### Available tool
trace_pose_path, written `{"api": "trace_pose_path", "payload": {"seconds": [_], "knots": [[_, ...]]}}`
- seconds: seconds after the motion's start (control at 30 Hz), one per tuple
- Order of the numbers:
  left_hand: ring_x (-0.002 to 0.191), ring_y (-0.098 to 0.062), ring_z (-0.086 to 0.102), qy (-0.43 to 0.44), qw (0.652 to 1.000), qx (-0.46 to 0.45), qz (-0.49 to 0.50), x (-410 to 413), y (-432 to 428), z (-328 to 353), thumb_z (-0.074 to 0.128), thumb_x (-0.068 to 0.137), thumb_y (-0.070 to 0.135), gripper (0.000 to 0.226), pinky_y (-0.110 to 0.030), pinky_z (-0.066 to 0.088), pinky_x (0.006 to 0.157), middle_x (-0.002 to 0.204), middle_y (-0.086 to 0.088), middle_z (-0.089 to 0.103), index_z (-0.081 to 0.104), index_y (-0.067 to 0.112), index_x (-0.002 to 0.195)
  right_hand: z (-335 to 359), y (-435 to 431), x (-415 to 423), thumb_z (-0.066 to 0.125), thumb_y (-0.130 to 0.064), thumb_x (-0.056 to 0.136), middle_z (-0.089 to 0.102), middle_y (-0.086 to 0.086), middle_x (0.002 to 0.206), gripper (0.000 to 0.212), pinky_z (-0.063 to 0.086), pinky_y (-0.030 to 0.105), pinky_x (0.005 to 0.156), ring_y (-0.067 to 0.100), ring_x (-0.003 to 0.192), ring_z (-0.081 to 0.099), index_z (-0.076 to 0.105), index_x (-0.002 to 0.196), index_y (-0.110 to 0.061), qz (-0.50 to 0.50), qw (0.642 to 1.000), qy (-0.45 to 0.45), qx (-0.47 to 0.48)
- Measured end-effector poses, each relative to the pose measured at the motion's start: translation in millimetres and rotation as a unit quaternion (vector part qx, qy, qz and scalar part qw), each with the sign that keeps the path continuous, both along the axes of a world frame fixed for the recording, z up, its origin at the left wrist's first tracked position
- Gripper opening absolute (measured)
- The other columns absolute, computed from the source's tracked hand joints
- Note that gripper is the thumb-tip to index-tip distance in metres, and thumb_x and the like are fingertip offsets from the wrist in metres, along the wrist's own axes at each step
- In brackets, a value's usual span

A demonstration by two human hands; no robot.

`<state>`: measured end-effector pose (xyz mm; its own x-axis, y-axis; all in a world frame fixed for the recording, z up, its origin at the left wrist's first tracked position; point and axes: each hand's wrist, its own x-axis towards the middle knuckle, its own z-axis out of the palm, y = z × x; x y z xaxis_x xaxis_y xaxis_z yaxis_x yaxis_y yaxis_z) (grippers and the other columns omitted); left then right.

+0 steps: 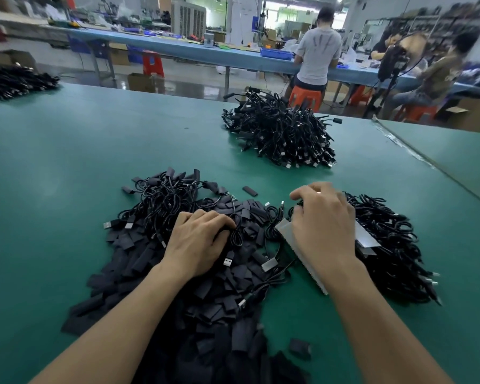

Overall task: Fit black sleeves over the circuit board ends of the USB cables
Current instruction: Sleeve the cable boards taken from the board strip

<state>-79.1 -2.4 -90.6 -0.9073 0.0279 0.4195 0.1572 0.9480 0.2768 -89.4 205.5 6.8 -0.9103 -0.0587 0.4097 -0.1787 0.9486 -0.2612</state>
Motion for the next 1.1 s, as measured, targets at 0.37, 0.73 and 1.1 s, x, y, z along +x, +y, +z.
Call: {"api": "trace_pose_path", "payload": {"seconds": [0.37,0.73,1.1], "knots": [[0.110,-0.008,0.053,-0.005,1.000,0.001,0.008,-2.4,1.8,-3.5,0.051,0.097,0.043,0.018,-0.030,0.026,0.091,0.115,0.022,0.065,0.061,0.042,0.112,10.1,36.6,-1.8,0.068,-0.005,0.083,0.061,0.009,0.123,0.052,0.046,0.039,0.091,0.028,0.113,0.054,0.062,0.128,-0.029,-0.008,0.993,-0.104,-0.049],[0.114,-0.008,0.051,-0.025,1.000,-0.007,0.008,-4.1,3.3,-3.4,0.046,0.099,0.043,0.022,-0.031,0.024,0.095,0.123,0.022,0.062,0.059,0.042,0.116,24.4,34.6,-1.1,0.063,0.003,0.084,0.068,0.012,0.113,0.049,0.043,0.019,0.058,0.009,0.067,0.057,0.063,0.128,-0.019,0.050,0.996,-0.016,-0.076],[0.112,-0.007,0.050,-0.015,1.000,-0.007,0.001,-3.4,2.4,-3.9,0.046,0.098,0.043,0.021,-0.030,0.025,0.095,0.120,0.024,0.061,0.058,0.043,0.116,87.0,11.7,17.8,0.053,0.003,0.089,0.067,0.007,0.114,0.038,0.042,0.020,0.089,0.013,0.094,0.057,0.066,0.120,-0.014,0.086,0.953,0.240,-0.164]]}}
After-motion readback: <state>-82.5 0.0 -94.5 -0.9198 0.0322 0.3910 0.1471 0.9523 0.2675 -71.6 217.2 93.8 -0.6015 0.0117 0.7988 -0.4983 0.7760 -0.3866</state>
